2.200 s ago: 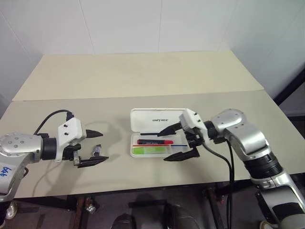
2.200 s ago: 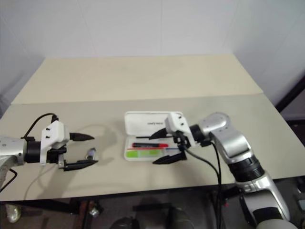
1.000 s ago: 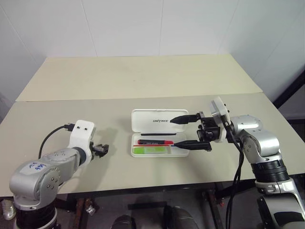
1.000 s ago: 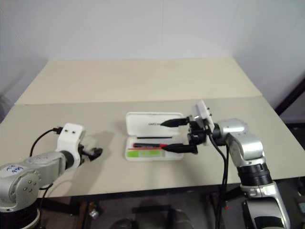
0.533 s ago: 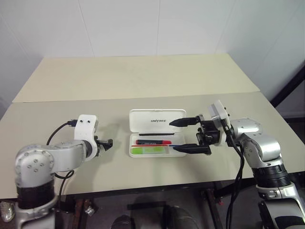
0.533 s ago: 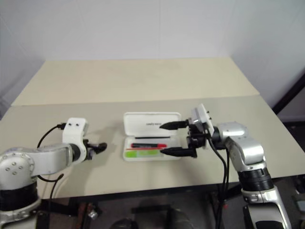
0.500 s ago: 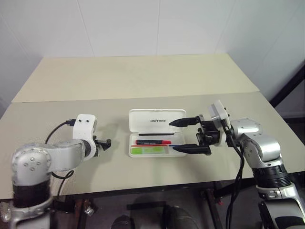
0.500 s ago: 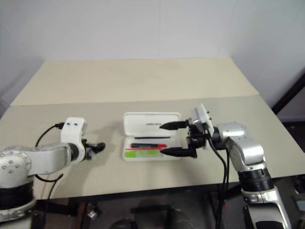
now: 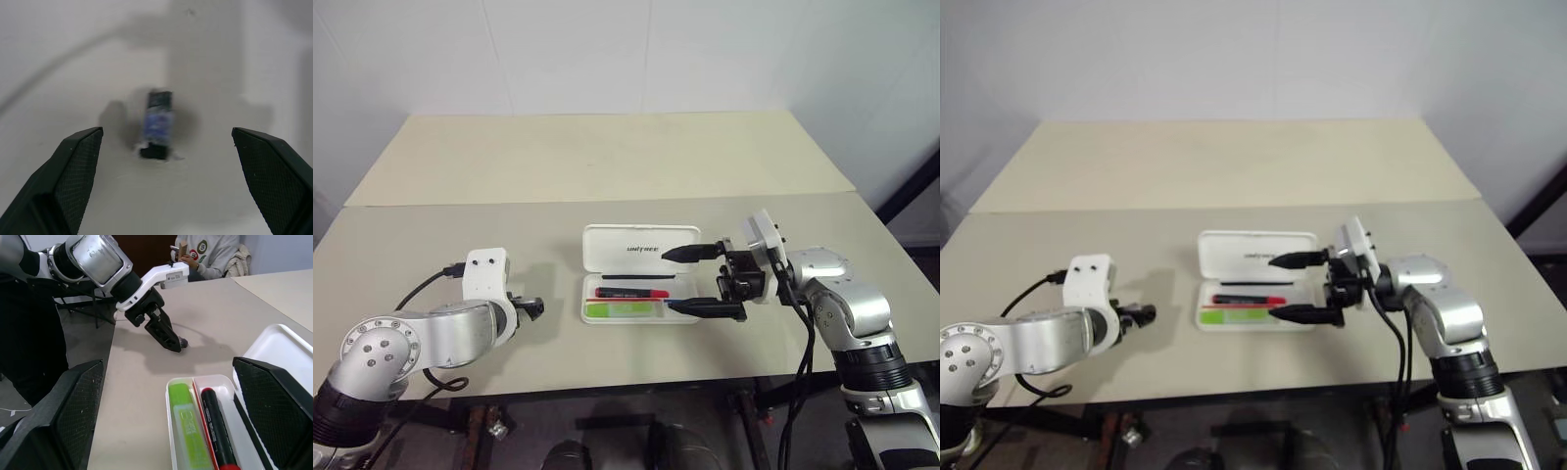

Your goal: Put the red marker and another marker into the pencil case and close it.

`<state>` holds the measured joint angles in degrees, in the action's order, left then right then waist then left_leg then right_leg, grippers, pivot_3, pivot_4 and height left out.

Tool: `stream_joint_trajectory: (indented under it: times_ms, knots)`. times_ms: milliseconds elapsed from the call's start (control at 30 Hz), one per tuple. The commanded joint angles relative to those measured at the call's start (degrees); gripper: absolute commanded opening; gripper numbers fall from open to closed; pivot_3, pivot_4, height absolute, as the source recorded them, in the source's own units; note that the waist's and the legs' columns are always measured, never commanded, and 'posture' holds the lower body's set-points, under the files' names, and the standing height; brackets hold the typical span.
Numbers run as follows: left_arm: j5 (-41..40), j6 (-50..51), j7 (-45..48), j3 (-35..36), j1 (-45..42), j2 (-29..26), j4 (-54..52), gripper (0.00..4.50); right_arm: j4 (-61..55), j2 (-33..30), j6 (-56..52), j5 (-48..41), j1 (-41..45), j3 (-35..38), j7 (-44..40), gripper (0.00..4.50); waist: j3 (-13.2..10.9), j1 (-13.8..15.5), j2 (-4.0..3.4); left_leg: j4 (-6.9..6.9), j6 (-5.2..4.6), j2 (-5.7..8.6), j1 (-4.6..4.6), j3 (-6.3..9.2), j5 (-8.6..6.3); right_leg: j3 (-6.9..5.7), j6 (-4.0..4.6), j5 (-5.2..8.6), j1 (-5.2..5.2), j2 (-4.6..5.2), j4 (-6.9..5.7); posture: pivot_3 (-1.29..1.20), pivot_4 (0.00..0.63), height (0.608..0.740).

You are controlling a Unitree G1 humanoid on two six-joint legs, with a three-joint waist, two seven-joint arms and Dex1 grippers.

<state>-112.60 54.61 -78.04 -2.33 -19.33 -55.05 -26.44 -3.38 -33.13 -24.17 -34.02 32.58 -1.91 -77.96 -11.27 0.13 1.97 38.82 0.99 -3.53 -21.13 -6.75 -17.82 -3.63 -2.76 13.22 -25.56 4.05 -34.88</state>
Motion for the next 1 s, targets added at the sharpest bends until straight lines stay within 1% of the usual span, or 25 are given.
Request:
stream_joint_trajectory:
  times_ms: [33,500,600,933,967,1000]
  knots:
    - [-0.4,-0.6,1.3,-0.1,-0.1,-2.2,-0.9,4.5,-1.9,0.0,0.0,-1.2,0.1,0.7,0.3,4.47,0.0,0.1,0.0,0.0,-0.02,0.02,0.0,0.0,0.0,0.01,0.0,0.0,0.0,0.01,0.0,0.0,0.15,0.74]
    - [-0.4,1.8,6.8,-1.1,-0.4,-3.9,3.3,4.5,-3.1,0.5,-0.2,-2.0,0.5,0.8,1.8,4.47,0.0,0.0,0.0,-0.25,0.0,-0.05,-0.02,-0.05,-0.02,0.0,-0.02,-0.01,-0.01,-0.1,0.26,0.0,0.15,0.74]
    - [-0.4,2.5,7.5,-1.0,-0.1,-3.9,4.3,3.9,-3.6,0.3,-0.3,-2.2,0.3,1.0,2.2,4.5,0.0,0.0,0.0,-0.31,0.01,-0.05,-0.02,-0.05,-0.02,0.0,-0.02,-0.01,-0.01,-0.12,0.31,0.0,0.15,0.74]
    - [-0.4,4.3,9.9,-2.8,0.3,-5.3,5.3,0.53,-5.5,0.2,-1.3,-3.4,0.3,1.5,3.6,4.5,0.0,0.0,0.0,-0.6,0.05,-0.05,0.01,-0.07,0.0,-0.02,-0.01,0.0,-0.03,-0.12,0.48,0.0,0.15,0.74]
    - [-0.4,4.3,10.0,-2.8,0.4,-5.5,5.2,0.33,-5.6,0.2,-1.3,-3.5,0.4,1.6,3.7,4.5,0.0,0.0,0.0,-0.6,0.04,-0.05,0.01,-0.07,0.0,-0.02,-0.01,0.0,-0.03,-0.12,0.49,0.0,0.15,0.74]
    - [-0.4,4.3,10.0,-2.9,0.4,-5.6,5.1,0.33,-5.6,0.1,-1.4,-3.6,0.5,1.6,3.7,4.5,0.0,0.0,0.0,-0.6,0.04,-0.05,0.01,-0.08,0.0,-0.01,-0.01,0.0,-0.03,-0.11,0.49,0.0,0.15,0.74]
